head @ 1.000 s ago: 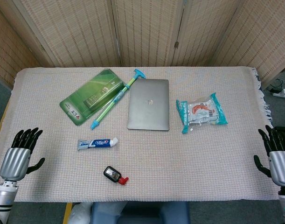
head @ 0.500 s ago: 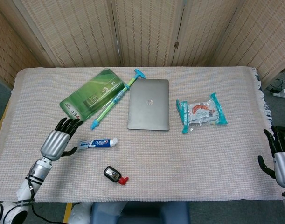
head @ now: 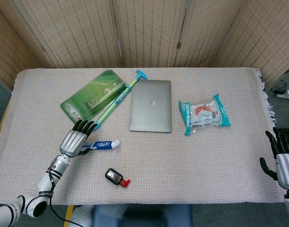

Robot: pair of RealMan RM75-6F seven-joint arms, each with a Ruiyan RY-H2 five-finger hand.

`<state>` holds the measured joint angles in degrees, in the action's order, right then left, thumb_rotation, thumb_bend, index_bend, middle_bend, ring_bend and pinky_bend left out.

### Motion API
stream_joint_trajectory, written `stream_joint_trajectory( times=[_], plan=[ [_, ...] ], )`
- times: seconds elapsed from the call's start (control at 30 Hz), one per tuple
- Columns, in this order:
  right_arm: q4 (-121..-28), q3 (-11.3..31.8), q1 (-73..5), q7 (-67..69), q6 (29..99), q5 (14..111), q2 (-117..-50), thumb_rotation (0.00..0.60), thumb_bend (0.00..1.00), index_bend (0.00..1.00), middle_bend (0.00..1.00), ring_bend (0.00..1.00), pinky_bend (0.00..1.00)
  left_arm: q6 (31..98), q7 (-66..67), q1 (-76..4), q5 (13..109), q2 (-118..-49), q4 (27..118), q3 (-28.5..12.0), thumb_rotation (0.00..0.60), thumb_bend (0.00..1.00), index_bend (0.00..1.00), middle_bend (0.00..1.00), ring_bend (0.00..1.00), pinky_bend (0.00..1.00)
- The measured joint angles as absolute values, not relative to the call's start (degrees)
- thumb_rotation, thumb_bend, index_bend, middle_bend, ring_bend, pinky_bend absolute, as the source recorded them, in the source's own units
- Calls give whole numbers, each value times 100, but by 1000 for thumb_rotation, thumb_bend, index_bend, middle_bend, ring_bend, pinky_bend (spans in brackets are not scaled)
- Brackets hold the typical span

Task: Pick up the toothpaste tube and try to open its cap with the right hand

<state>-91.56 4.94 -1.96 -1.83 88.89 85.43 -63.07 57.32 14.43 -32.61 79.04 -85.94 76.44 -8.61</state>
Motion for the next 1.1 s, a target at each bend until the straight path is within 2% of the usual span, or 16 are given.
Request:
stream_joint_trajectory(
  times=[0.43,0.83,0.93,1.1],
  plan=[
    [-9134,506,-203,-152,8842,8502,-6331,600,450,0,0,0,0,5666,1417,-3377,7765,-9041,7197,-714,600,284,0,51,33,1],
    [-9089,517,-207,-123,8822,8483,-6373,600,450,0,0,0,0,5497,1437,-3484,7370,-9279,6433,-807,600,285,3,50,39,4],
    [-9083,514,-207,-116,8816,8485,-6384,600,450,0,0,0,0,5446,1331,-3488,7338,-9224,6484,-812,600,289,66,57,59,5],
    [-9053,505,-202,-74,8799,8477,-6396,600,450,0,0,0,0,5359,987,-3510,7535,-9024,6748,-702,600,343,220,170,153,57]
  ],
)
